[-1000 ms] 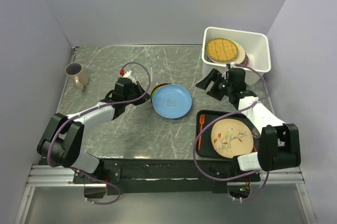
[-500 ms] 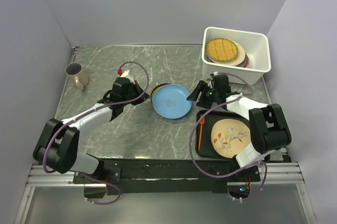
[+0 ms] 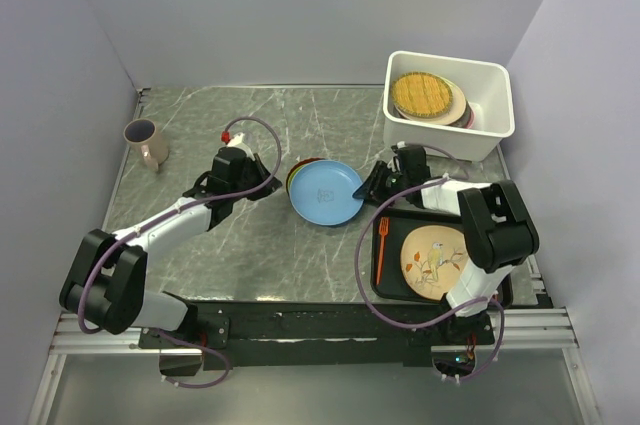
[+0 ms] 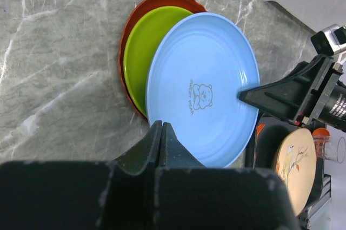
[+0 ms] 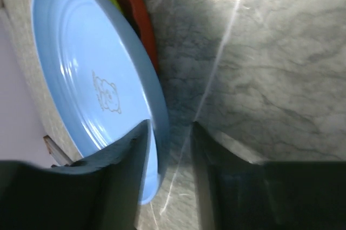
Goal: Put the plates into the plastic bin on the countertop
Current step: Pick up the plate at the center of the board.
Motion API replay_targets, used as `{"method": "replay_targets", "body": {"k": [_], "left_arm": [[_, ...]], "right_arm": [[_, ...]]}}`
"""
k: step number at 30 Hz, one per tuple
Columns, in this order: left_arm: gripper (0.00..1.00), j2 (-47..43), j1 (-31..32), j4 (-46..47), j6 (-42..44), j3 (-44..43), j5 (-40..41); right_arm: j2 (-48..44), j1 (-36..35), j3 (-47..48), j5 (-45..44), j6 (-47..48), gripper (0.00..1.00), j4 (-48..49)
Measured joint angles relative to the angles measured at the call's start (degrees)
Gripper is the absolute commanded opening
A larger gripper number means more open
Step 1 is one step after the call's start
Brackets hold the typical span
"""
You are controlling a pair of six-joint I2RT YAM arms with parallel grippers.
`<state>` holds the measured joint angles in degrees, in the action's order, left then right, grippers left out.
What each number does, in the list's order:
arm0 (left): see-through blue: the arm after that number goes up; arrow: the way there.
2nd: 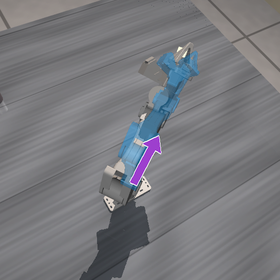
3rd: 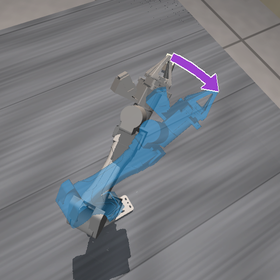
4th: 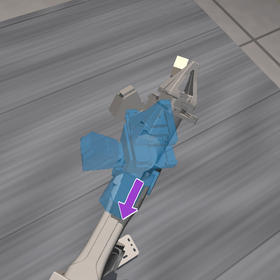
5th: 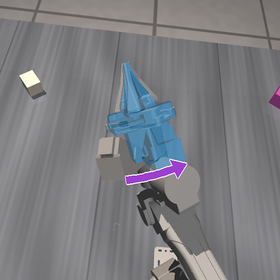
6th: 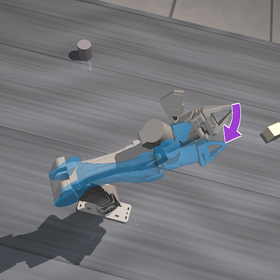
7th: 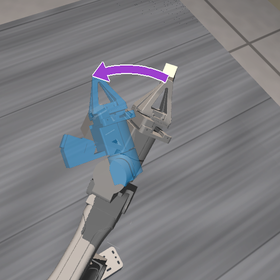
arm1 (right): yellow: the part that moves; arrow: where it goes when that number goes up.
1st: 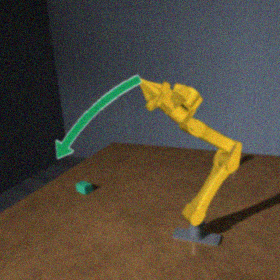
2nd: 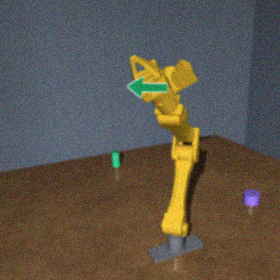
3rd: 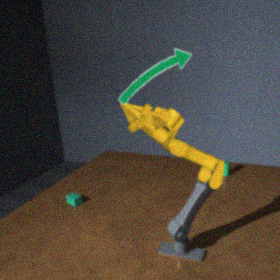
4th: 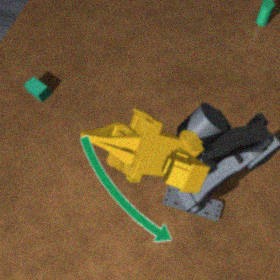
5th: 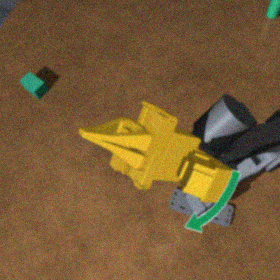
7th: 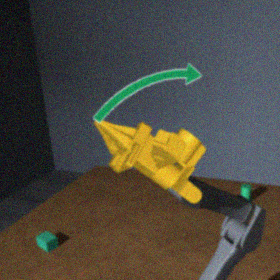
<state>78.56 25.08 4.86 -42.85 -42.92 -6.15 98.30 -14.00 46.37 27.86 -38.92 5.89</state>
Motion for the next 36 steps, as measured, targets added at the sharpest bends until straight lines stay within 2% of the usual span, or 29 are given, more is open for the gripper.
{"method": "replay_targets", "body": {"k": [2, 5, 14, 17, 20, 23, 24, 26, 27, 30, 33, 36], "left_arm": [[0.01, 0.02, 0.0, -0.02, 0.0, 0.0, 0.0], [0.01, 0.0, 0.0, -0.02, 0.02, 0.0, 0.0], [0.01, 0.0, 0.0, -0.04, 0.02, 0.0, 0.04], [0.04, 0.0, 0.0, -0.07, 0.09, 0.0, 0.24], [0.13, -0.07, 0.0, -0.24, 0.2, 0.0, 0.83], [0.28, -0.37, 0.0, -0.52, 0.15, 0.0, 1.49], [0.39, -0.5, 0.0, -0.63, 0.28, 0.0, 1.53], [0.5, -0.81, 0.0, -0.9, 0.2, 0.0, 1.6], [0.6, -0.87, 0.0, -0.94, 0.37, 0.0, 1.6], [0.73, -0.87, 0.0, -1.09, 0.48, 0.0, 1.66], [0.81, -0.87, 0.0, -1.11, 0.37, 0.0, 1.77], [0.85, -0.87, 0.0, -1.11, 0.24, 0.0, 1.95]], "right_arm": [[0.72, -0.02, 0.0, 0.79, -0.15, 0.08, 1.05], [1.31, -0.11, 0.0, 0.9, -0.46, 0.05, 1.33], [1.07, -0.11, 0.0, 0.68, -0.35, 0.04, 0.66], [0.48, -0.11, 0.0, 0.48, -0.15, 0.03, -0.44], [-0.81, -0.11, 0.0, 0.02, -0.02, 0.03, -1.68], [-2.6, -0.11, 0.13, -0.39, 0.22, 0.03, -2.86], [-3.15, -0.11, 0.22, -0.5, 0.31, 0.03, -3.26], [-4.39, -0.11, 0.31, -0.74, 0.5, 0.03, -4.07], [-5.07, -0.11, 0.35, -0.85, 0.61, 0.03, -4.5], [-7.06, -0.11, 0.61, -1.31, 0.94, 0.03, -5.77], [-9.05, -0.11, 1.53, -1.7, 1.2, 0.03, -7.69], [-10.62, 0.17, 2.93, -1.97, 1.42, 0.03, -9.09]]}}
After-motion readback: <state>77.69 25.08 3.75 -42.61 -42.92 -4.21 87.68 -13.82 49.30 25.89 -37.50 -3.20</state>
